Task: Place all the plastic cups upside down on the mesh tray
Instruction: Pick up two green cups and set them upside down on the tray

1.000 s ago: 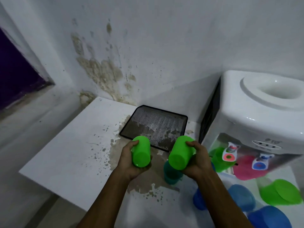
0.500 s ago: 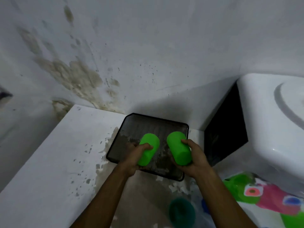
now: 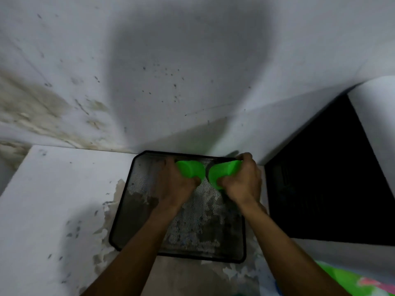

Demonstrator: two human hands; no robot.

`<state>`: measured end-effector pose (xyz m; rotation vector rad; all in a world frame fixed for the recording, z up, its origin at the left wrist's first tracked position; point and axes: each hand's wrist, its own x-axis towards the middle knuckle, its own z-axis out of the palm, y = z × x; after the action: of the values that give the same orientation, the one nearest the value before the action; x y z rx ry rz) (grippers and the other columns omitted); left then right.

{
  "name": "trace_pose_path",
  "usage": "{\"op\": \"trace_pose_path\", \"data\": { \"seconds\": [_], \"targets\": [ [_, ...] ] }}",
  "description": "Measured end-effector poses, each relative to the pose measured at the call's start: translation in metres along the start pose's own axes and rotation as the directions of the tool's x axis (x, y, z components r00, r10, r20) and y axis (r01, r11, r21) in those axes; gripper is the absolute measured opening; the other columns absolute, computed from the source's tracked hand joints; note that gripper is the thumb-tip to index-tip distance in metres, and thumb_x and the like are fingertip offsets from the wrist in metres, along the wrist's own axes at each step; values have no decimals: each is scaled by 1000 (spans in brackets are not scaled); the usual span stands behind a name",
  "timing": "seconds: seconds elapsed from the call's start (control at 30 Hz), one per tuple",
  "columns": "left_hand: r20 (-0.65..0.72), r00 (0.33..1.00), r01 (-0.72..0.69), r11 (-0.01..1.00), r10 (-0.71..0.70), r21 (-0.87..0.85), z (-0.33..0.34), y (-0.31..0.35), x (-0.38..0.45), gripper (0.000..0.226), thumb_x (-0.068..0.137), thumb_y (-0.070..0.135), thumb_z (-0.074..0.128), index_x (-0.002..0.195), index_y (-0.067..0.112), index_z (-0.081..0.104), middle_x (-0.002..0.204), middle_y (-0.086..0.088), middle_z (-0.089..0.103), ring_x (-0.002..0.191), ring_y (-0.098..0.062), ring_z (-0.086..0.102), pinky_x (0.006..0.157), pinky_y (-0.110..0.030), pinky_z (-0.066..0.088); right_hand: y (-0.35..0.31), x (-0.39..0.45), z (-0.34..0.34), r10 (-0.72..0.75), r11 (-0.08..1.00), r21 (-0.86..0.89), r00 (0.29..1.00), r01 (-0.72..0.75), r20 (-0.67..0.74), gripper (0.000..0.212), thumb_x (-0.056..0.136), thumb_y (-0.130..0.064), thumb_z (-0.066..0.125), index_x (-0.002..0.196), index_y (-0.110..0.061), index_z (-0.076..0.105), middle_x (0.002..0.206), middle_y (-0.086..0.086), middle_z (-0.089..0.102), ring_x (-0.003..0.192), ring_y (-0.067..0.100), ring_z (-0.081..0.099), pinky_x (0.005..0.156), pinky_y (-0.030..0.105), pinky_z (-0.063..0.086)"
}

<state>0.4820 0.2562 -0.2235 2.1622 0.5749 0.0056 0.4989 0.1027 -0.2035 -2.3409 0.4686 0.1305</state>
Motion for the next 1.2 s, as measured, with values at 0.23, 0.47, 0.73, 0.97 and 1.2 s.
{"op": "trace_pose_path", "data": {
  "seconds": [0.23,0.47,0.73,0.97,1.2],
  "targets": [
    [44,994,-97,994,99,-55,29,-12,11,79,39,34,75,112,18,47,110,-9,59,99,-31,57,83,-47,51,3,6,19,-114,992,-64,993,113,-17,59,64,-9,69,111,-29,39,114,0,55,107,31,45,75,37,45],
    [38,973,-225,972,228,-74,43,-16,18,65,42,21,74,104,15,55,103,-9,60,93,-31,57,80,-49,49,7,9,28,-148,989,-6,988,148,-45,66,61,-1,66,117,-27,43,115,3,56,108,31,48,79,41,50],
    [13,932,-360,929,362,-92,41,-17,11,53,53,20,70,104,11,55,100,-14,61,94,-37,56,79,-52,47,16,7,26,-113,993,-19,994,113,-2,68,64,-9,70,122,-31,42,122,0,53,114,28,48,84,40,47],
    [59,962,-260,962,265,-83,35,-20,4,93,47,25,77,131,4,43,125,-18,54,114,-37,51,94,-48,45,27,-5,13,-149,987,-53,987,151,55,85,62,-20,82,130,-31,32,127,6,49,117,31,47,83,42,48],
    [-33,965,-261,962,260,-77,10,-13,-43,100,52,26,85,138,13,34,136,-15,41,123,-32,44,100,-41,43,44,-44,-21,-228,974,21,973,227,38,86,61,-18,83,133,-24,36,120,7,51,109,27,53,87,37,49]
  ]
}}
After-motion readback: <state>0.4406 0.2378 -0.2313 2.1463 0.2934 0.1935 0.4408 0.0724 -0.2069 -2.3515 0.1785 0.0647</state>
